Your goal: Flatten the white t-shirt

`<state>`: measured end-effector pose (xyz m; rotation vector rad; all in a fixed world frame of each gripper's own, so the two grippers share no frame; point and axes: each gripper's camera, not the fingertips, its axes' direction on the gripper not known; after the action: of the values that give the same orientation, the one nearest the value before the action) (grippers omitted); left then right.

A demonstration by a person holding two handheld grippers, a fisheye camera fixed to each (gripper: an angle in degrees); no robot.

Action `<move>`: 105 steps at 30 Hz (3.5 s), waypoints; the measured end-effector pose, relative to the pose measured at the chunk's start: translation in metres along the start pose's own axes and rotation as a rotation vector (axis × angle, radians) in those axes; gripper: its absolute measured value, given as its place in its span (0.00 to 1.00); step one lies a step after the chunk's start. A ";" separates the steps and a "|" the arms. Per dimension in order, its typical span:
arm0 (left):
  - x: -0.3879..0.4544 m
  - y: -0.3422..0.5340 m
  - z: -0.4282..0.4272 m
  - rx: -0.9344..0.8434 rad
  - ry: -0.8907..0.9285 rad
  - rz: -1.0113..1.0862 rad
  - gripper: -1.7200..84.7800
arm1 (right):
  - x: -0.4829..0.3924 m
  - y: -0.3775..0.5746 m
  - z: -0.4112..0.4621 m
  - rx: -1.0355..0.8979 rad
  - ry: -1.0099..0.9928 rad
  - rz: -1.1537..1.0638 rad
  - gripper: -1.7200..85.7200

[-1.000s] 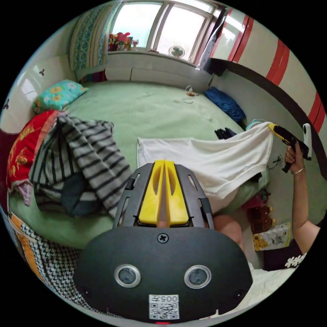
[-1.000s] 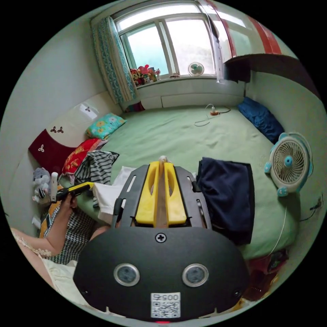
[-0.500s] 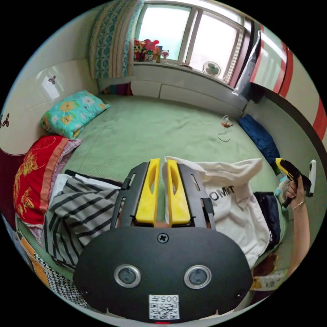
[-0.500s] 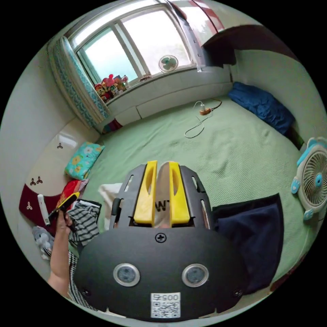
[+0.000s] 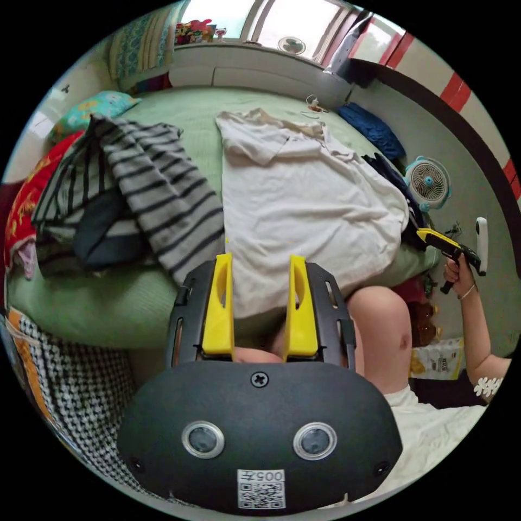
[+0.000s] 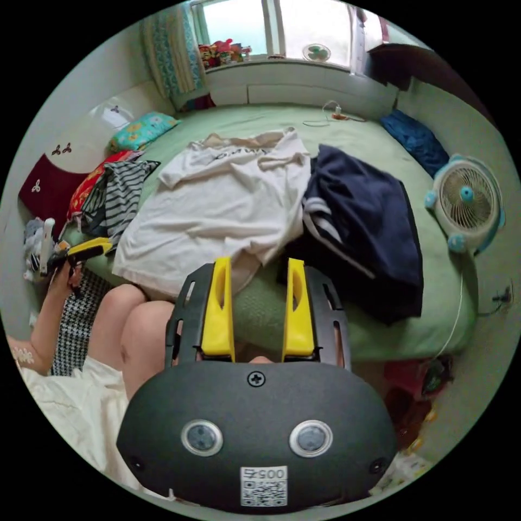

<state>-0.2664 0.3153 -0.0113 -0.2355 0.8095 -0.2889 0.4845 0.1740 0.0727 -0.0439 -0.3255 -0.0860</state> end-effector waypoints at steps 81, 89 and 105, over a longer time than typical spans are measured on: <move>-0.176 -0.248 0.034 0.297 0.075 -0.171 0.11 | -0.294 -0.718 0.378 0.027 -0.183 -0.024 0.01; -0.187 -0.269 0.057 0.248 0.067 -0.153 0.11 | -0.299 -0.729 0.436 -0.131 -0.243 0.028 0.09; -0.201 -0.296 0.084 0.260 0.062 -0.144 0.11 | -0.398 -0.635 0.368 -0.089 -0.067 -0.499 0.14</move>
<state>-0.3843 0.1148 0.2736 -0.0407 0.8088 -0.5350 -0.0662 -0.4066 0.3117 -0.0532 -0.3938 -0.5946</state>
